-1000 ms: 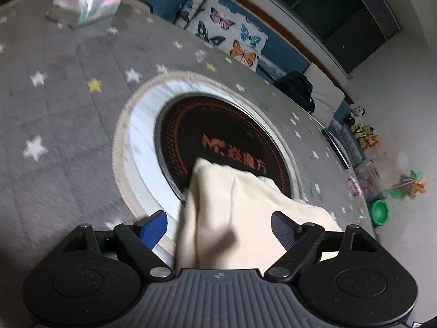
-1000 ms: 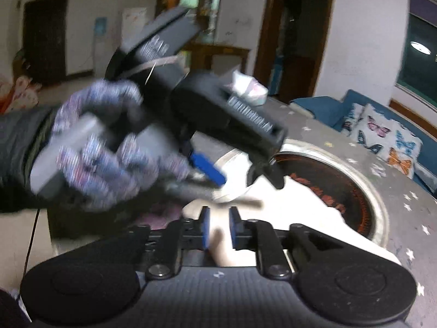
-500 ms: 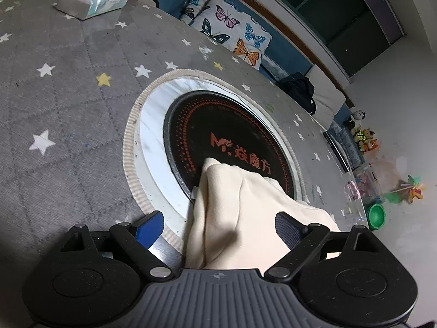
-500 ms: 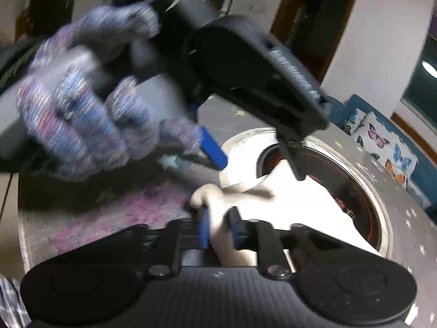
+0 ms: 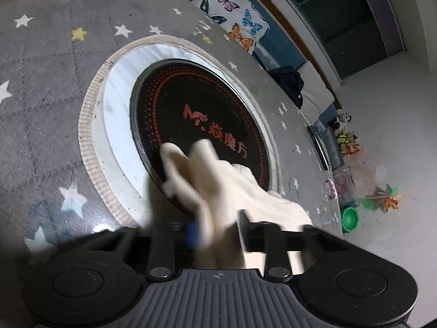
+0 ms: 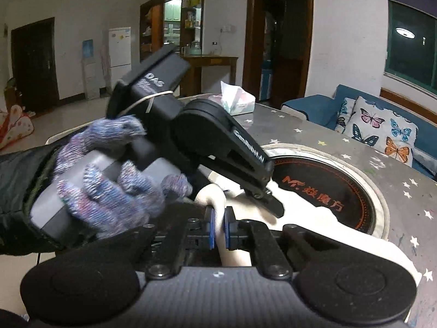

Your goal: Fold clothes

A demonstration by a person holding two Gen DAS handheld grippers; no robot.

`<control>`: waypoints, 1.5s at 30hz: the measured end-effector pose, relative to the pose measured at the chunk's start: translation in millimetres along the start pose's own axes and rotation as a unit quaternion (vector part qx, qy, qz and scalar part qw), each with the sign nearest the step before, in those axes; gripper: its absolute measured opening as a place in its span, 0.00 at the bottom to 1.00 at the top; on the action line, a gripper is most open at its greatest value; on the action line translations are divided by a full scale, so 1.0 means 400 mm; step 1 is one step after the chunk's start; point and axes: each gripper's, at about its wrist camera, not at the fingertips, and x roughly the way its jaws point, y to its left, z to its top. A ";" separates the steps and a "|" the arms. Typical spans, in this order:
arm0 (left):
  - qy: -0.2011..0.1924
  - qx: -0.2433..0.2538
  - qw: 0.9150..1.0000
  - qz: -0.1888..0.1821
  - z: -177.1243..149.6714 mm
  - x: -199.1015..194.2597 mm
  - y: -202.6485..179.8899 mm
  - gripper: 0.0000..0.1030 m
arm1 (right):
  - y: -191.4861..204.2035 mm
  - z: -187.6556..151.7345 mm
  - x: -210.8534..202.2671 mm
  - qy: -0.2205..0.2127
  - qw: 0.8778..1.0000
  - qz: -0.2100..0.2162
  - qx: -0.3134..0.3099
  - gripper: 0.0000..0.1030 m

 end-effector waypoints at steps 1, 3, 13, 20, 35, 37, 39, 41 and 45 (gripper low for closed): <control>-0.002 0.004 1.000 0.006 -0.001 0.000 -0.001 0.19 | -0.005 -0.004 -0.005 -0.001 1.000 0.000 0.004 0.12; -0.006 0.013 1.000 0.019 -0.004 -0.002 -0.001 0.18 | -0.020 -0.013 -0.015 -0.003 1.000 0.001 0.015 0.14; -0.009 0.025 0.999 0.034 -0.012 0.002 0.003 0.18 | -0.231 -0.101 -0.063 0.030 0.985 -0.120 0.116 0.16; -0.012 0.037 0.998 0.043 -0.015 0.002 -0.005 0.18 | -0.346 -0.157 -0.101 0.032 0.969 -0.166 0.180 0.27; -0.023 0.072 0.995 0.061 -0.013 0.001 -0.049 0.18 | -0.478 -0.224 -0.079 0.010 0.935 -0.181 0.304 0.28; -0.026 0.079 0.994 0.064 -0.013 -0.002 -0.061 0.18 | -0.477 -0.223 -0.085 0.003 0.935 -0.171 0.311 0.11; -0.029 0.087 0.994 0.066 -0.013 -0.004 -0.074 0.18 | -0.475 -0.224 -0.096 -0.007 0.933 -0.170 0.317 0.10; -0.032 0.102 0.992 0.064 -0.012 -0.006 -0.103 0.17 | -0.474 -0.223 -0.119 -0.020 0.931 -0.169 0.323 0.10; -0.034 0.137 0.989 0.051 -0.011 0.007 -0.184 0.16 | -0.477 -0.219 -0.179 -0.041 0.929 -0.183 0.318 0.10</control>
